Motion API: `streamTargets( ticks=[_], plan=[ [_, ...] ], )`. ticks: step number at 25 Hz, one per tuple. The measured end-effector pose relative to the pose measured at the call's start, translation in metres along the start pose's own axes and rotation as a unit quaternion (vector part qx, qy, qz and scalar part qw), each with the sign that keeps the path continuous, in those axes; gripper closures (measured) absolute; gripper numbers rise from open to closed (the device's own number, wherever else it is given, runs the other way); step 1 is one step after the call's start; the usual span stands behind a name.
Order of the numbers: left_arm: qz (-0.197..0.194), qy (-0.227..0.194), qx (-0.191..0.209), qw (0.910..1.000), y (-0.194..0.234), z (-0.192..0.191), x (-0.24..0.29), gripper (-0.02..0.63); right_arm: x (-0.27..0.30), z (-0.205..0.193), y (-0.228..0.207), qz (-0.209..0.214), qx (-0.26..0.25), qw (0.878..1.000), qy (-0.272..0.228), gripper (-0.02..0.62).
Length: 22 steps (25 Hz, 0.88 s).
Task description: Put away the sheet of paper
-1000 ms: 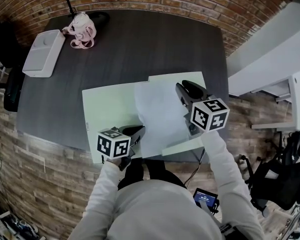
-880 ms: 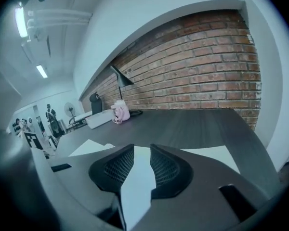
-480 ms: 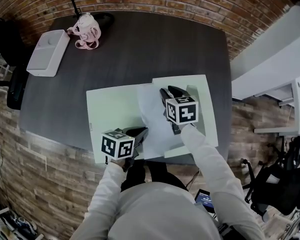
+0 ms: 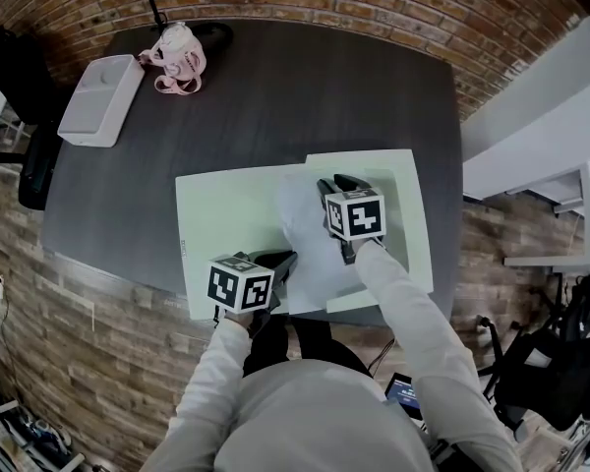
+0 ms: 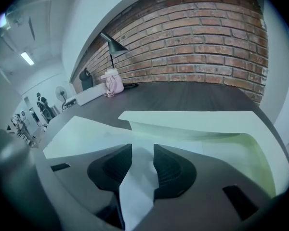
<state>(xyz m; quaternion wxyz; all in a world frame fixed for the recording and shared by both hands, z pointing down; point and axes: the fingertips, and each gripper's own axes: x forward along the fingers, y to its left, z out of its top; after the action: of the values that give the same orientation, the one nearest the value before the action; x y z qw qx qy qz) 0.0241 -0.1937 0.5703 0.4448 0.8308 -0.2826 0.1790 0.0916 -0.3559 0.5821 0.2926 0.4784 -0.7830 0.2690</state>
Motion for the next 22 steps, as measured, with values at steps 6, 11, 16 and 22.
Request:
streamTargets(
  ticks=[6,11,16,22],
  plan=[
    [-0.003,-0.004,-0.020,0.9998,0.001,0.004,0.002,0.589,-0.034,0.025,0.020,0.020,-0.042,0.998,-0.052,0.449],
    [-0.003,-0.004,-0.019,0.9998,-0.003,0.006,0.009,0.589,-0.074,0.038,0.032,0.043,-0.037,0.994,-0.093,0.454],
    [-0.002,0.003,-0.005,1.0000,-0.009,0.011,0.017,0.588,-0.109,0.042,0.032,0.045,-0.024,0.991,-0.126,0.457],
    [-0.007,0.009,-0.002,0.9999,-0.016,0.013,0.027,0.589,-0.141,0.036,0.023,0.030,-0.003,0.988,-0.149,0.460]
  ],
)
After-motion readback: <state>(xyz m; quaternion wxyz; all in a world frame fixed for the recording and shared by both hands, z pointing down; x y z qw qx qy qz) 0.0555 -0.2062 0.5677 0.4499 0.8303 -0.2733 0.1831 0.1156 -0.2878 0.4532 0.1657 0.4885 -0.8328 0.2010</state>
